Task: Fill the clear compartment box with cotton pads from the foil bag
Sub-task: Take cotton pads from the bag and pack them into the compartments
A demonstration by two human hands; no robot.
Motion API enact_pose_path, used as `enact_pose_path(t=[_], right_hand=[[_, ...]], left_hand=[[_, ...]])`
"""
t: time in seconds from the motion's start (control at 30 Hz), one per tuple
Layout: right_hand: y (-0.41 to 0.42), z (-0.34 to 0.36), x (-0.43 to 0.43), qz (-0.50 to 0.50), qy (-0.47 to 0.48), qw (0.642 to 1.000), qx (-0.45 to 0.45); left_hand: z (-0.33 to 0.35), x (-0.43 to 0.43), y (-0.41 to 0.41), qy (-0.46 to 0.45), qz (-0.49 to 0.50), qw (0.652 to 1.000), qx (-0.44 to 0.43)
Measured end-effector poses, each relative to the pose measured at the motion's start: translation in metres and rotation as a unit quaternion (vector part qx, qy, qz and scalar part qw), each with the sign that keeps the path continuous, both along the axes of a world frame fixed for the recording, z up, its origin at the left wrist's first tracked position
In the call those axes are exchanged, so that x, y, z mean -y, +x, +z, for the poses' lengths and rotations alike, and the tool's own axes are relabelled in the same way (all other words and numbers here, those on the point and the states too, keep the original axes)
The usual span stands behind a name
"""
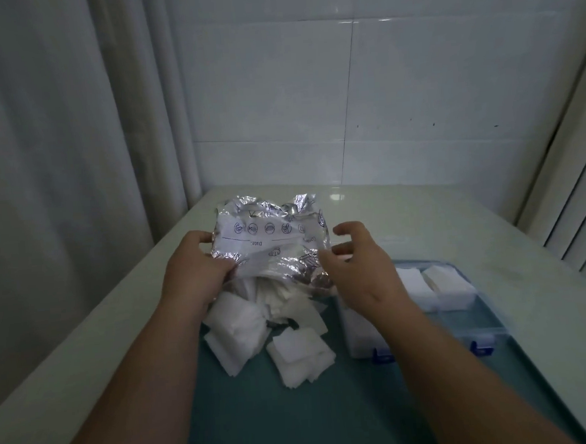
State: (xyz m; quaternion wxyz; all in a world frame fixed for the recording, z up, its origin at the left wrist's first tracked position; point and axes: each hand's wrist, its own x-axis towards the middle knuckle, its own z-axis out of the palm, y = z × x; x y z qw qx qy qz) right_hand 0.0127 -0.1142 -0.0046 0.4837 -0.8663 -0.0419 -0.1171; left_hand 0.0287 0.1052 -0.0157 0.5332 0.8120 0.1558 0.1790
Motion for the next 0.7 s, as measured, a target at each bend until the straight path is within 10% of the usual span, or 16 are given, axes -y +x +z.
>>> enact_pose_path(t=[0.7], right_hand=[[-0.034, 0.022, -0.009, 0.270, -0.343, 0.898, -0.056]], left_hand=[[0.038, 0.011, -0.055, 0.295, -0.196, 0.935, -0.010]])
